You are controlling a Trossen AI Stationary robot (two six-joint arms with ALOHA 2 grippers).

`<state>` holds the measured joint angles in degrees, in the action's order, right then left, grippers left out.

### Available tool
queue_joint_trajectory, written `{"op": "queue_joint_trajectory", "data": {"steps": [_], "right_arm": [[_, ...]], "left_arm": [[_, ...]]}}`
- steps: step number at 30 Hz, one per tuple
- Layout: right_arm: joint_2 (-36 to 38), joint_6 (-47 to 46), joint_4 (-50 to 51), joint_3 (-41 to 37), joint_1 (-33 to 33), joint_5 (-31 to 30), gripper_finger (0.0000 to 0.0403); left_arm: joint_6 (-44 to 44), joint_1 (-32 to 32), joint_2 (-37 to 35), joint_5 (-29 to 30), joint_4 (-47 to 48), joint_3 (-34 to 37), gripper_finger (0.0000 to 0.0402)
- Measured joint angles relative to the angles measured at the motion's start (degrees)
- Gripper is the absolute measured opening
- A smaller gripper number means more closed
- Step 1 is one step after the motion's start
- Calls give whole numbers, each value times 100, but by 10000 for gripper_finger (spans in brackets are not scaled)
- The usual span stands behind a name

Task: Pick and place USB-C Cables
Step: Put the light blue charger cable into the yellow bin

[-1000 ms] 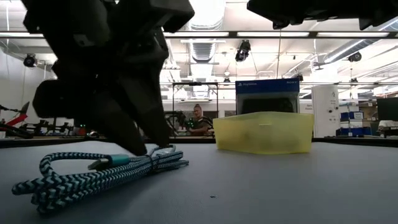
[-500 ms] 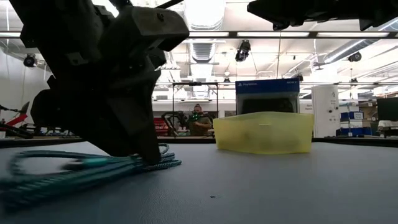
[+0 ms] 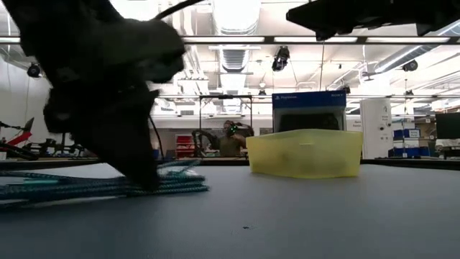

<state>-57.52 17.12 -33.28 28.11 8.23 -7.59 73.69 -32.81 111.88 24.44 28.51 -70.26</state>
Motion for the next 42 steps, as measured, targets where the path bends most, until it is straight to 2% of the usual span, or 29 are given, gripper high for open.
{"op": "queue_joint_trajectory", "data": {"steps": [7, 12, 15, 18, 21, 24, 29, 34, 37, 42], "right_arm": [[26, -359, 116, -4, 101, 6, 56], [94, -539, 79, 82, 285, 8, 56], [127, -561, 90, 104, 442, 10, 56], [124, -530, 94, 92, 633, 15, 56], [114, -546, 128, -1, 856, 8, 56], [73, -738, 127, -88, 1029, 8, 56], [-195, -1111, 36, -121, 1165, -304, 56], [-962, -866, -1016, -126, 1191, -635, 56], [-1547, -580, -2007, -123, 1189, -985, 56], [-2280, -232, -3003, 81, 1170, -1601, 56]], "left_arm": [[-1658, 140, -901, 314, -215, -8, 12], [-3303, 290, -1471, 623, -683, 7, 12], [-4619, 396, -1774, 693, -1465, 67, 12], [-5996, 490, -1998, 601, -2626, 308, 12], [-7168, 634, -2218, 124, -3997, 664, 12], [-7964, 808, -2293, -409, -5272, 1147, 12], [-8345, 1209, -2300, -1110, -7184, 1920, 12], [-8298, 1531, -2250, -1196, -8573, 2541, 12], [-8145, 1649, -2248, -1217, -9068, 2741, 12], [-8004, 1782, -2248, -1217, -9253, 2890, 12]]}}
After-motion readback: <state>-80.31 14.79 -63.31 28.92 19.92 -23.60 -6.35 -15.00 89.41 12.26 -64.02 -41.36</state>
